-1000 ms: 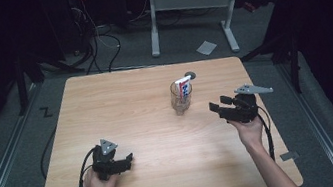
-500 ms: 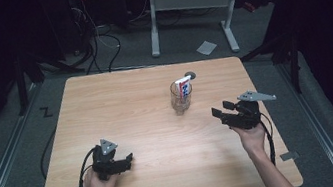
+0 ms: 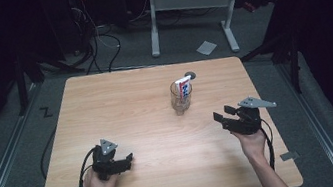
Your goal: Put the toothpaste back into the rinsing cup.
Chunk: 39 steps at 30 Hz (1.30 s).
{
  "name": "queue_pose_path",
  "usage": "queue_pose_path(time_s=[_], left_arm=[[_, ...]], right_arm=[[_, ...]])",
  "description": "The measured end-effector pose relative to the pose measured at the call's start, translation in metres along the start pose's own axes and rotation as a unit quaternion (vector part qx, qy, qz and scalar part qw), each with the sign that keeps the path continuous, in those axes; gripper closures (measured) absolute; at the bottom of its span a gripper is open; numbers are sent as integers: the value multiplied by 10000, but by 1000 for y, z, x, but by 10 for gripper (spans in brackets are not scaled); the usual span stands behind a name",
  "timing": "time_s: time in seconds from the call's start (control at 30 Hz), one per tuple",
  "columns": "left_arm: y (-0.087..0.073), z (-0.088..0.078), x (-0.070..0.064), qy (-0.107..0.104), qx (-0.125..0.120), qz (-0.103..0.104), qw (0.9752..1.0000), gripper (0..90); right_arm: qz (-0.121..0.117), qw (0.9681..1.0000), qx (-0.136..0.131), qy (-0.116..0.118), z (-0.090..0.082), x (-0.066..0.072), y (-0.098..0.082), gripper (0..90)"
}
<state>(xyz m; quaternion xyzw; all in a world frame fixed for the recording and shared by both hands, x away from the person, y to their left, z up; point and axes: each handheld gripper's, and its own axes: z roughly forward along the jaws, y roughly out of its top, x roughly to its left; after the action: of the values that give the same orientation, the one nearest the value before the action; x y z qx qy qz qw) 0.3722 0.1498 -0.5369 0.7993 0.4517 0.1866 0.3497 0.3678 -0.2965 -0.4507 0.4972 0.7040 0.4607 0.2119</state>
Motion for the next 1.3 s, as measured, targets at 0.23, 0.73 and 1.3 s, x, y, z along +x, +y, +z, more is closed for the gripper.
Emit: queue_pose_path(time_s=[0.23,0.73,1.3], left_arm=[[0,0,0,-1,2,1,10000,153],[0,0,0,0,0,1,10000,153],[0,0,0,2,0,1,10000,153]], right_arm=[[-20,9999,83,-61,3,0,-10,427],[-65,9995,253,-155,10,1,-29,435],[-82,9978,573,-323,28,-2,-48,435]])
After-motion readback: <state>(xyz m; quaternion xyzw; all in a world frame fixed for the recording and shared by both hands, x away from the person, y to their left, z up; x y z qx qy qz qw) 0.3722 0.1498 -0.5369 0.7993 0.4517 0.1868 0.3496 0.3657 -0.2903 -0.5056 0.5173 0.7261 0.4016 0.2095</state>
